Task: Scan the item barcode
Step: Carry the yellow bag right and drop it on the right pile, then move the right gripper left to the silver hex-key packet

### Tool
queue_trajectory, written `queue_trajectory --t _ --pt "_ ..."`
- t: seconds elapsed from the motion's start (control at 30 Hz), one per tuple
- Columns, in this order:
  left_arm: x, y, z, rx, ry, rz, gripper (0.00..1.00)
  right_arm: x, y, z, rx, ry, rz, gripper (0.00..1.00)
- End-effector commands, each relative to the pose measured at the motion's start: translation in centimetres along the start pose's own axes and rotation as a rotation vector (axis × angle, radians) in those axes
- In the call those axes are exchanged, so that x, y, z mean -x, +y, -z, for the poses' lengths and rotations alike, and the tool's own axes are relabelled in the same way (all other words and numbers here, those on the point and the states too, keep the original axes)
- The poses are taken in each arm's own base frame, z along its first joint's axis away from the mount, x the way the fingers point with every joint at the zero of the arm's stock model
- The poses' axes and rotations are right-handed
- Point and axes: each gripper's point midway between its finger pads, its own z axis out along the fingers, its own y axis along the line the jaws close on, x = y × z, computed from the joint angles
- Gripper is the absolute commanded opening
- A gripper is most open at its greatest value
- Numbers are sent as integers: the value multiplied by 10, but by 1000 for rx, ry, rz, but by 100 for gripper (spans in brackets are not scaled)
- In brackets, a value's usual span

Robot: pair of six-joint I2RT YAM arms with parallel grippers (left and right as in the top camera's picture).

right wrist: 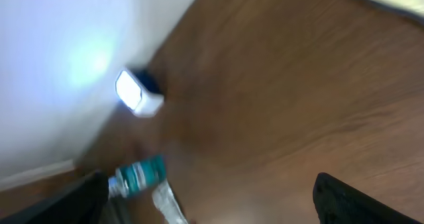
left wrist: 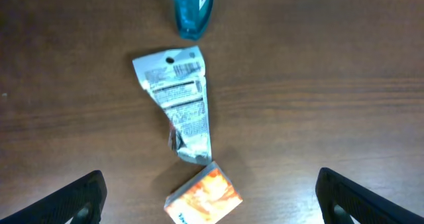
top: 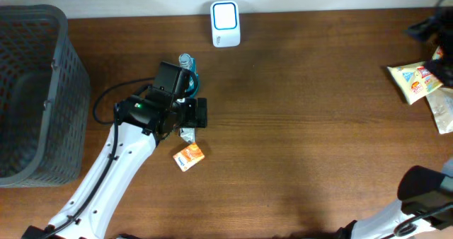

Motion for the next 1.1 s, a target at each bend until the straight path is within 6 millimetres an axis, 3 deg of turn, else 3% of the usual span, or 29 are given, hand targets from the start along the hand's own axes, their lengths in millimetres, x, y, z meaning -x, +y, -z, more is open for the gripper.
queue_trajectory --t 0.0,0.1,0.23,0.33,0.53,0.63,0.77,0.97,1.07 --pt "6 5 -4 31 -27 14 99 -29 36 -22 58 93 222 99" --pt "9 31 -3 128 -41 43 99 -48 61 -35 85 138 290 99" --pt "7 72 -3 188 -13 173 99 -56 86 -49 110 141 355 99" --pt "8 92 -4 188 -7 238 99 -64 91 -67 53 149 411 99" --pt "14 101 -10 191 -19 267 100 -98 102 -118 -31 254 504 99" --pt "11 122 -18 313 -8 270 86 -128 112 -147 -30 346 544 99" --pt "3 131 -36 375 40 294 91 -166 132 -176 -10 418 623 99" --pt "-5 139 -53 413 91 293 93 -200 177 -198 77 393 713 99" --pt "-6 151 -53 428 92 327 95 -207 187 -204 70 357 762 99"
